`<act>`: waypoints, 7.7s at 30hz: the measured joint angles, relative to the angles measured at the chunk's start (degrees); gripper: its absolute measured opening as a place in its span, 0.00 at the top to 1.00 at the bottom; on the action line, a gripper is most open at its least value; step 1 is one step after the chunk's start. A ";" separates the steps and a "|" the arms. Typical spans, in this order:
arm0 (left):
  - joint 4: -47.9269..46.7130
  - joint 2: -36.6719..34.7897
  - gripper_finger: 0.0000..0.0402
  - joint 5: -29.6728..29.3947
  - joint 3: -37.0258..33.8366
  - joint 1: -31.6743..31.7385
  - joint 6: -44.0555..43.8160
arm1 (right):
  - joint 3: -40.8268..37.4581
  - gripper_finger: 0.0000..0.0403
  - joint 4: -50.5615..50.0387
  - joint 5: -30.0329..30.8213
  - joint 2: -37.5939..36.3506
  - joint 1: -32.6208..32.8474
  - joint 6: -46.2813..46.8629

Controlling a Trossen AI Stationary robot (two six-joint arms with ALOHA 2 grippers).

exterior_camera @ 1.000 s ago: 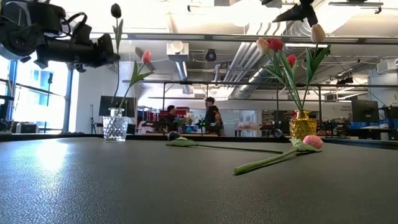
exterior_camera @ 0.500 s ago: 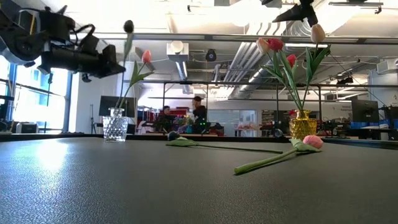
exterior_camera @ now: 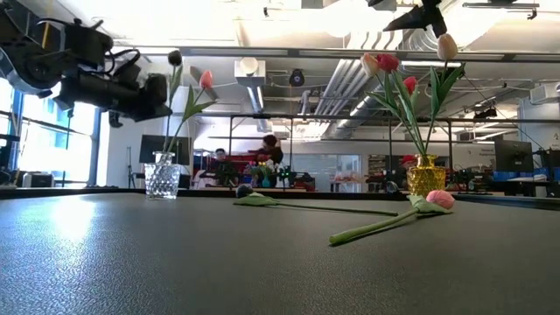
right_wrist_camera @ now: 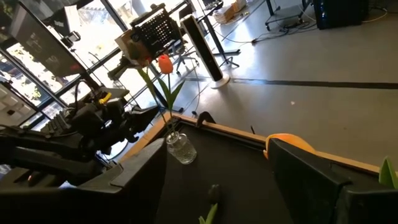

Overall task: Sort flowers into vase by color
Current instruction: Put the top black flower into the transparent flower vase, then put the black flower into the transparent flower vase

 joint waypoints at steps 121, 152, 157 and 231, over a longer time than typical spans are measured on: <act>-51.64 43.78 0.70 -12.95 40.17 -42.56 -63.98 | 0.01 0.34 -13.51 -18.62 -12.55 -1.40 -11.98; -34.82 45.92 1.00 -15.77 40.06 -43.25 -56.31 | 0.01 0.34 -11.54 -13.53 -12.40 -1.65 -13.21; -27.90 40.41 1.00 -11.69 40.06 -42.40 -39.57 | 0.01 0.34 -11.45 -10.07 -12.44 -1.66 -13.23; -50.36 -8.61 1.00 -12.46 32.62 -7.55 19.52 | 0.01 0.34 -3.91 -2.67 -3.89 -1.66 -7.32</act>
